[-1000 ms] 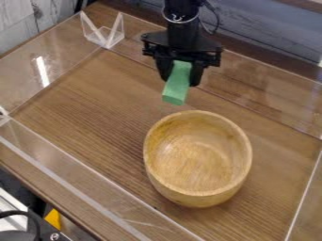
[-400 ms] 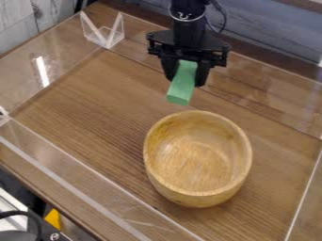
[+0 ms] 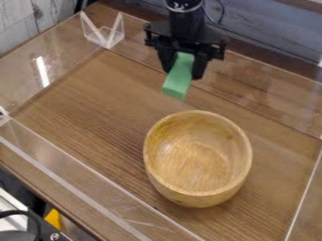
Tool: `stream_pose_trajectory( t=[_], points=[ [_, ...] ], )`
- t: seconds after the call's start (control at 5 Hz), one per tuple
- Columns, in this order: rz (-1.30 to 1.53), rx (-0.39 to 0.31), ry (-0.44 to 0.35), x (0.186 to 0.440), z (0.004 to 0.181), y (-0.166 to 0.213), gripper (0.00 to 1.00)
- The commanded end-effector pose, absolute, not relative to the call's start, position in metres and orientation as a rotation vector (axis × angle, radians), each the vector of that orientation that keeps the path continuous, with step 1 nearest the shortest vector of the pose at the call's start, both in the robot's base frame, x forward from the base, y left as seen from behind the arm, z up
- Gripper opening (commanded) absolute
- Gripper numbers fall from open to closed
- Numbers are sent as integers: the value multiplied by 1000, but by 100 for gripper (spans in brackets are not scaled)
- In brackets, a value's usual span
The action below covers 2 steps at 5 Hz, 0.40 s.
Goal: Remove the green block from inside the brown bowl and put it on the table
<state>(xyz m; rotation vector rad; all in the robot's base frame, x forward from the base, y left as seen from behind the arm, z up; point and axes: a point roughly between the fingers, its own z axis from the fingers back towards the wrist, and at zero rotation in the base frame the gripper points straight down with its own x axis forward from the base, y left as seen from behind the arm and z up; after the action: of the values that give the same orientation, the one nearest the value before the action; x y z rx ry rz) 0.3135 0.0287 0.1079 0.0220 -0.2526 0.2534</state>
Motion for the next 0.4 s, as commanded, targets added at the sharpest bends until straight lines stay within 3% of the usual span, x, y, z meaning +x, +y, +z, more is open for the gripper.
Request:
stream_pose_trajectory(
  t=[0.0,0.2],
  points=[
    [259,43,-302,310,123,57,0],
    [238,73,-296,303,113,93,0]
  ],
)
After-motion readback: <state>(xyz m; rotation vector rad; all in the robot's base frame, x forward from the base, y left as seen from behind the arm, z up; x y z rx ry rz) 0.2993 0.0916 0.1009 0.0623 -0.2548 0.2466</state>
